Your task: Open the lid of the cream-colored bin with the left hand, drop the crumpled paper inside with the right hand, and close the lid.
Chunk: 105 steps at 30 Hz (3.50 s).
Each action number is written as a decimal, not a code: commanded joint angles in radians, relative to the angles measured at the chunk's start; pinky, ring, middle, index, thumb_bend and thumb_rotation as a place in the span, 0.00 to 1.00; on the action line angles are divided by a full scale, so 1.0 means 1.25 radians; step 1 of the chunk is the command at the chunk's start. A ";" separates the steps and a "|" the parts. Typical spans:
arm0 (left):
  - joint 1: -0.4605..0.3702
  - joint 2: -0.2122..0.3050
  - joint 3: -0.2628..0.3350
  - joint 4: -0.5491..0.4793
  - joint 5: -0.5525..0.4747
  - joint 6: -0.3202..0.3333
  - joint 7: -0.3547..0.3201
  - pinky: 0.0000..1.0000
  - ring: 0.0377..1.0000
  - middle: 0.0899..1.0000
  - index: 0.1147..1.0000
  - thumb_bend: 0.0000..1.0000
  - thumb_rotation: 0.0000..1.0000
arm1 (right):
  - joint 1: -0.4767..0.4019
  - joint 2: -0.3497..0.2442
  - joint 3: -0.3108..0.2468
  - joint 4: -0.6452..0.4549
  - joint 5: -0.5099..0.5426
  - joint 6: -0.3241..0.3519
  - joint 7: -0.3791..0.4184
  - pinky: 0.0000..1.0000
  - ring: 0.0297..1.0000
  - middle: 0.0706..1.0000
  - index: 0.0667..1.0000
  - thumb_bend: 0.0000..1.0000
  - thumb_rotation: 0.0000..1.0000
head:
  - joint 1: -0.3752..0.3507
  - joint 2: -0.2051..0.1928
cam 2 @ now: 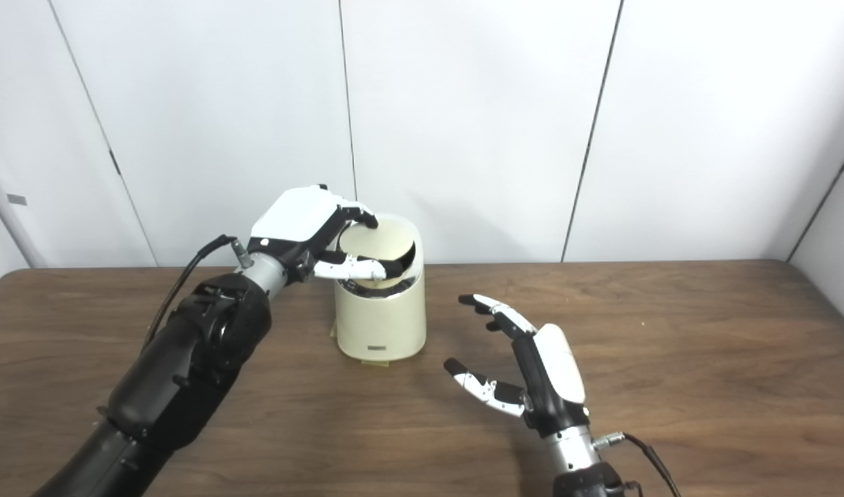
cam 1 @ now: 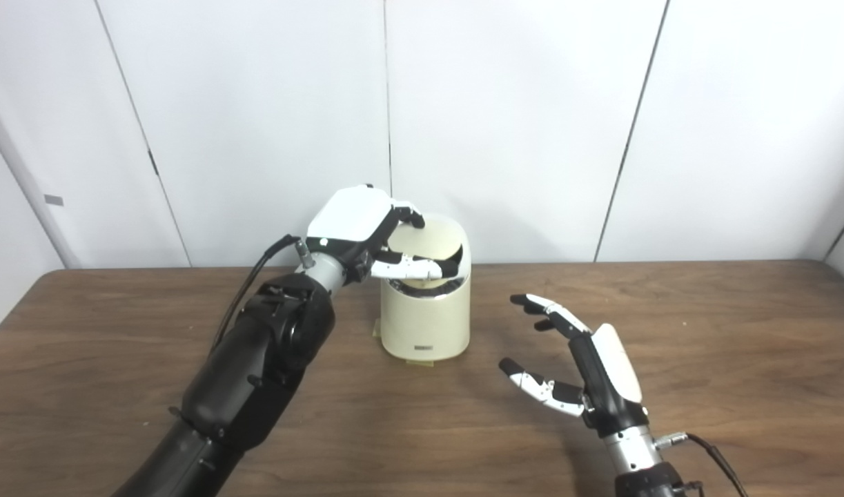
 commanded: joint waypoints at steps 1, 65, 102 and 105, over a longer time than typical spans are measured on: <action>-0.032 0.026 -0.011 -0.012 0.036 -0.032 0.028 1.00 0.86 0.75 0.74 0.95 0.98 | 0.032 0.034 0.011 0.027 0.002 0.006 -0.006 0.66 0.77 0.79 0.78 0.29 0.37 | 0.000 0.001; 0.110 0.079 -0.097 -0.096 0.293 -0.135 -0.012 1.00 0.89 0.79 0.77 0.93 0.94 | 0.018 0.053 0.023 0.007 0.001 0.070 0.014 0.67 0.79 0.80 0.79 0.30 0.37 | -0.018 0.014; 0.293 -0.161 0.336 -0.241 -0.264 -0.154 0.225 0.57 0.71 0.76 0.76 0.25 0.85 | 0.031 0.037 0.026 -0.002 -0.037 0.057 -0.004 0.65 0.76 0.78 0.77 0.21 0.23 | -0.008 0.008; 0.342 -0.164 0.341 -0.227 -0.307 -0.190 0.260 0.53 0.68 0.73 0.75 0.20 0.82 | 0.038 0.035 0.025 -0.011 -0.039 0.052 -0.009 0.64 0.76 0.77 0.77 0.18 0.19 | -0.007 0.010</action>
